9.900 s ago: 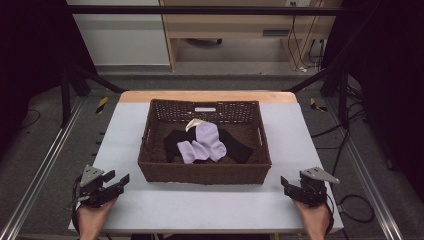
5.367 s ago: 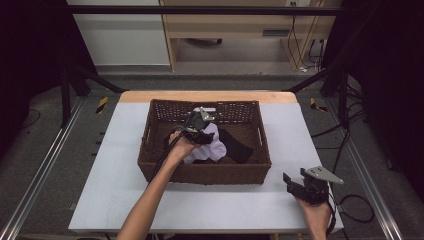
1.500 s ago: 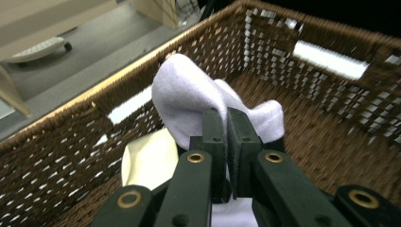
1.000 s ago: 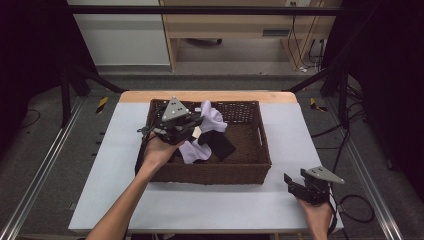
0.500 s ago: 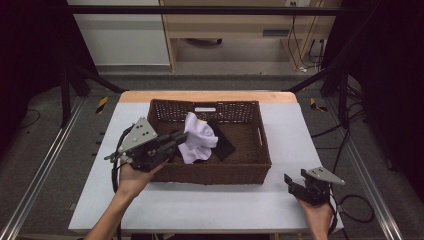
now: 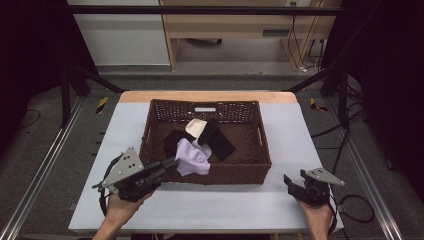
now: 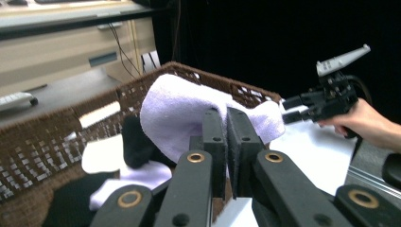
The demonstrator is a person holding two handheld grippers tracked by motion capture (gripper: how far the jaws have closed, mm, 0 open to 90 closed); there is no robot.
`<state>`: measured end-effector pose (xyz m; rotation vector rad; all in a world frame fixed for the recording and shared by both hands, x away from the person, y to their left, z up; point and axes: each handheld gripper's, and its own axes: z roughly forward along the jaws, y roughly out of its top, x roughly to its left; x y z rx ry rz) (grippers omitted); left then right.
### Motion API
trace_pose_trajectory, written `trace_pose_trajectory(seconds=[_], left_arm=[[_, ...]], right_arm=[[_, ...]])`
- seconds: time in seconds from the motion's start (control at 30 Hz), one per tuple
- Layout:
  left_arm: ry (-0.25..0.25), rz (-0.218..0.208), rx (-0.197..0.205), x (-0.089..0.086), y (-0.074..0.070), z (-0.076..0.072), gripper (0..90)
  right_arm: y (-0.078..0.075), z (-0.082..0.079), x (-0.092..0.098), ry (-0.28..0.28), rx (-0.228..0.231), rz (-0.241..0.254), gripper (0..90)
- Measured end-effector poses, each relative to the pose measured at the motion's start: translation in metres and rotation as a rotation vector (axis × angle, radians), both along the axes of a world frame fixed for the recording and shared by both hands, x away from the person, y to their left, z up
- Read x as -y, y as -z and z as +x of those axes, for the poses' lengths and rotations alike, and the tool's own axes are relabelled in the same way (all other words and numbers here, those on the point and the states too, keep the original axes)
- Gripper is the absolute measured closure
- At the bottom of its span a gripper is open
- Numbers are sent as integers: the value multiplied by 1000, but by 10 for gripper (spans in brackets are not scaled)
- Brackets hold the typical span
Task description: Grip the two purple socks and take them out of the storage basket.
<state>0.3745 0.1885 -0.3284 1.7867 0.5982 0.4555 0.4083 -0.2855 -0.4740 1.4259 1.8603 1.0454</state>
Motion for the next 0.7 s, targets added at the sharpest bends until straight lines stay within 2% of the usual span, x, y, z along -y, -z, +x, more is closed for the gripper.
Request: trace_pose_trajectory(seconds=[0.1, 0.13, 0.3, 0.4, 0.43, 0.5, 0.57, 0.6, 0.63, 0.7], left_arm=[[12, 13, -33, -2, 14, -9, 860], [12, 13, -33, -2, 14, -9, 861], [21, 59, -91, -1, 39, -19, 861], [27, 78, -113, 1, 47, -19, 860], [30, 97, -135, 3, 57, -18, 860], [29, 112, -162, 6, 66, -16, 860], [17, 138, -175, 7, 74, -13, 860], [17, 138, -175, 7, 74, -13, 860], [11, 150, -199, 8, 83, -10, 860], [7, 170, -223, 10, 92, -7, 860]], right_arm=[[0, -1, -1, -1, -4, -6, 326], [0, -1, -1, -1, -4, -6, 326], [0, -1, -1, 0, -2, 2, 332], [0, -1, -1, 0, -3, 3, 332], [0, -2, -2, 0, -1, 8, 334], [0, -1, -1, -4, 3, 4, 334], [-1, -1, -2, -5, 3, 4, 334], [-1, -1, -2, -5, 3, 4, 334], [0, -1, -2, -4, -2, 5, 333], [0, 0, -2, -7, -5, 3, 334]])
